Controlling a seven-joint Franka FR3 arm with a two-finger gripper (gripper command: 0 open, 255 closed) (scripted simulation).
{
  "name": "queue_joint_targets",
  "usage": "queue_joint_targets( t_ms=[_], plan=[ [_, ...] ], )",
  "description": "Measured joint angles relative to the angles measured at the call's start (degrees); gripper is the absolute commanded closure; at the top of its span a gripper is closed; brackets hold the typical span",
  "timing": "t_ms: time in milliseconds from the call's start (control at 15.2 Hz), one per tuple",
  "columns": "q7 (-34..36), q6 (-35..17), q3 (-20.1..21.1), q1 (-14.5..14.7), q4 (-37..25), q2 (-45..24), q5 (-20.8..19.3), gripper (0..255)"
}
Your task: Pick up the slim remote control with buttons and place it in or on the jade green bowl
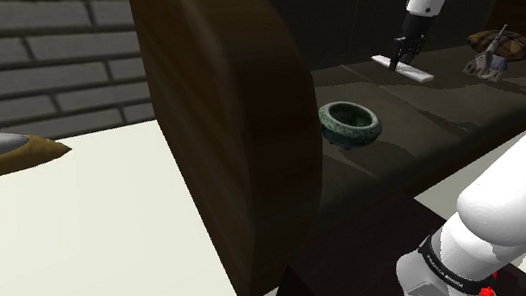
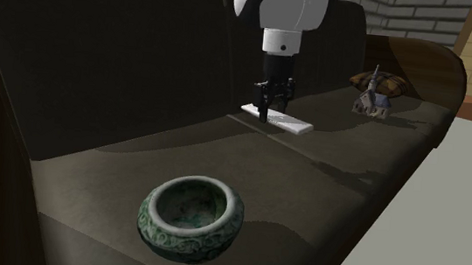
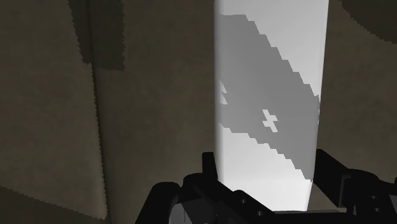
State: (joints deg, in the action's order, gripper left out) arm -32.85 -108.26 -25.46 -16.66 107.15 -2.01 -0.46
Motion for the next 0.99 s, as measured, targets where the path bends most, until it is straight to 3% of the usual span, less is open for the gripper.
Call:
queue_joint_targets(
  t_ms=[330,462,990],
  plan=[
    [0.39,3.62,0.15,0.19,-2.89,0.79,-0.34,255],
    [2.04,3.94,0.84,0.93,-1.24,2.91,-1.24,255],
    [13.30,3.47,6.93,4.49,12.45,16.46,-5.35,255]
  ],
)
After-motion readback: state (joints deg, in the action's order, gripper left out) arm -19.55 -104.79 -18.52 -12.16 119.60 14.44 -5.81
